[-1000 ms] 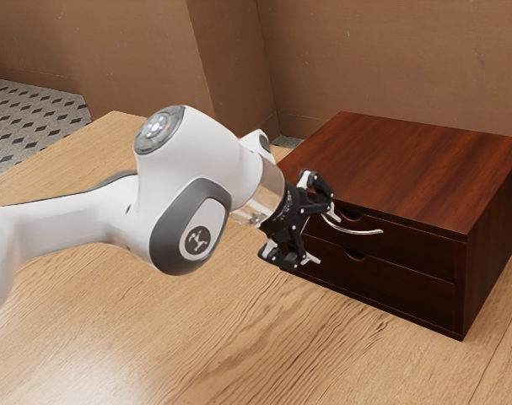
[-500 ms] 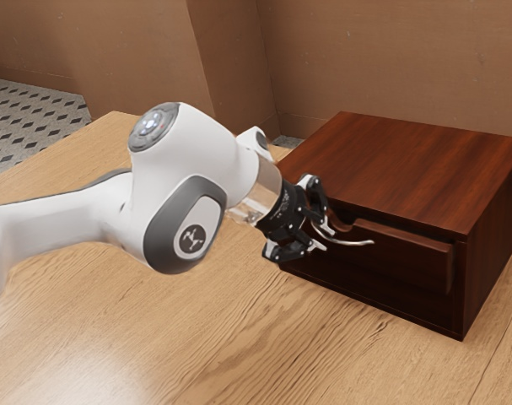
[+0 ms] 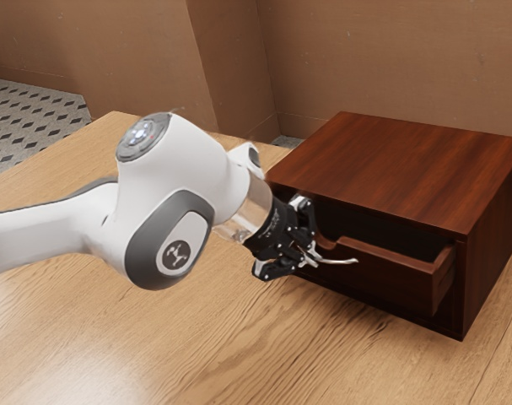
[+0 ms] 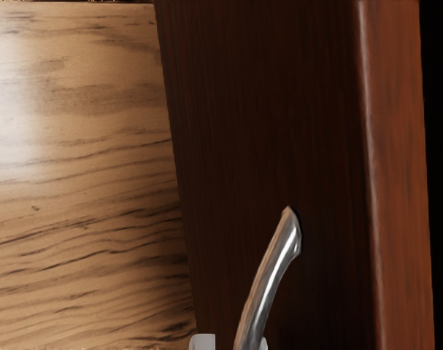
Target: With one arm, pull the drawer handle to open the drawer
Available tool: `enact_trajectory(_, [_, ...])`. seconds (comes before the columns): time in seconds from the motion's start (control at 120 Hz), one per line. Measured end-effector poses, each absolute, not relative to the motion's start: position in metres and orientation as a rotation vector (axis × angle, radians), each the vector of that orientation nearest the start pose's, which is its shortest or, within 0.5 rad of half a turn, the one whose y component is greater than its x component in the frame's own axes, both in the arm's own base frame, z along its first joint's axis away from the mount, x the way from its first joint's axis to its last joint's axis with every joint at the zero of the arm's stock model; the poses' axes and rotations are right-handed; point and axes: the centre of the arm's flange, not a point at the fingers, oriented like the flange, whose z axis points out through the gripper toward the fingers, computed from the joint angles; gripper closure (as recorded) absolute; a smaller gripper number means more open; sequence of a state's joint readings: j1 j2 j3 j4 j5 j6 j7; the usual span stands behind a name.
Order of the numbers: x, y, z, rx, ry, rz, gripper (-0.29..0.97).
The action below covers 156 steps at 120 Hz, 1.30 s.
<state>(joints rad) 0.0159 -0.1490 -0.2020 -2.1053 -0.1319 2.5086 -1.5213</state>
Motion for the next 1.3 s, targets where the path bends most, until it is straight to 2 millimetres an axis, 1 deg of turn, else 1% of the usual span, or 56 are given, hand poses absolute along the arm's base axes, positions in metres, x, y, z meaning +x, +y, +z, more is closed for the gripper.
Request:
enact_trajectory(0.25, [0.521, -0.107, 0.536, -2.702, -2.290, -0.560, 0.78])
enact_trajectory(0.392, [0.503, -0.112, 0.540, -2.710, -2.279, -0.587, 0.78])
enact_trajectory(0.767, [0.471, -0.119, 0.537, -2.704, -2.261, -0.632, 0.78])
enact_trajectory(0.842, [0.464, -0.124, 0.537, -2.704, -2.255, -0.649, 0.78])
enact_trajectory(0.992, [0.456, -0.126, 0.538, -2.691, -2.263, -0.672, 0.78])
enact_trajectory(1.067, [0.453, -0.128, 0.538, -2.680, -2.270, -0.685, 0.76])
enact_trajectory(1.15, [0.452, -0.128, 0.537, -2.675, -2.282, -0.686, 0.79])
enact_trajectory(1.2, [0.450, -0.128, 0.535, -2.672, -2.284, -0.686, 0.79])
enact_trajectory(1.3, [0.441, -0.128, 0.535, -2.668, -2.285, -0.704, 0.79])
